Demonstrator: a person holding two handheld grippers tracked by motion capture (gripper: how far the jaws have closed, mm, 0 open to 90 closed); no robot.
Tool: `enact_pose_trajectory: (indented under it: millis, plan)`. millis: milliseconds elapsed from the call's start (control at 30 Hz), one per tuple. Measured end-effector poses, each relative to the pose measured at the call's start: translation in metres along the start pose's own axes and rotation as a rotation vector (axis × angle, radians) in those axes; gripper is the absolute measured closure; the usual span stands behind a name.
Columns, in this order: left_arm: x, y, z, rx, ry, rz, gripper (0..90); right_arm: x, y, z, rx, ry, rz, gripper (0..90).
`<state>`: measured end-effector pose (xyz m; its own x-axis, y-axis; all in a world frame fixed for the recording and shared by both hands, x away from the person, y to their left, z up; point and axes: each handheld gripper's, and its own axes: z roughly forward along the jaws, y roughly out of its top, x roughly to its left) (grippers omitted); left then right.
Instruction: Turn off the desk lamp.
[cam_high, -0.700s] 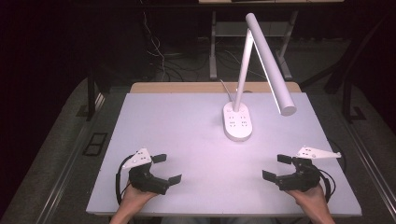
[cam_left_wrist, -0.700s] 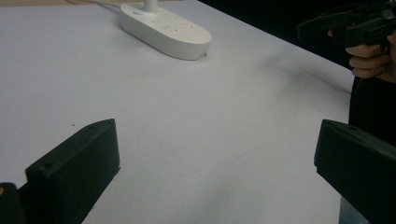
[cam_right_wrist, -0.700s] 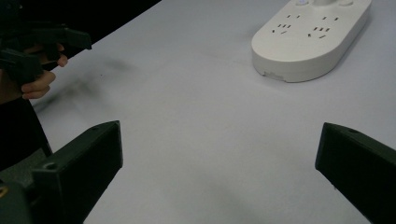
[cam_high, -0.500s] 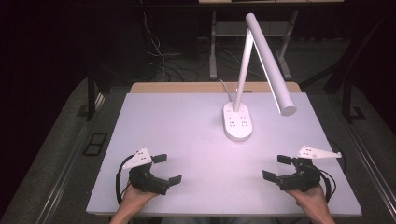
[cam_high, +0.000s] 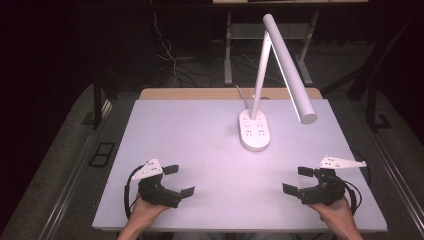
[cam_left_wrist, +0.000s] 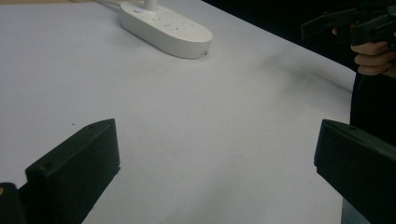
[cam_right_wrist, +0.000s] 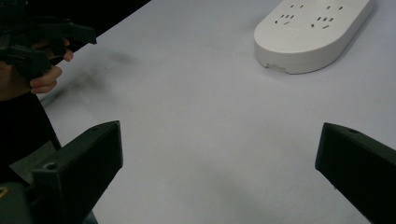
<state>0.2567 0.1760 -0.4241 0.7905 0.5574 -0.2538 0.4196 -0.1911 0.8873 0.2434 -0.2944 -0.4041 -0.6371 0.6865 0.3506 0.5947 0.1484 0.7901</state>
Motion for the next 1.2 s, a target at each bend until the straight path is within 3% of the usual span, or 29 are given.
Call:
enact_pose_trajectory:
  millis: [533,967,1200]
  plan:
    - [0.001,-0.001,-0.001,0.001,0.012,-0.004,0.0,-0.002,0.014,-0.003,0.026,0.014,0.006,0.7]
    - [0.000,-0.001,-0.002,-0.003,0.016,0.001,0.0,-0.004,0.038,-0.005,0.018,0.004,-0.033,0.8]
    - [0.000,-0.001,-0.002,-0.003,0.019,-0.004,0.0,-0.006,0.053,0.001,0.042,0.010,-0.045,0.8]
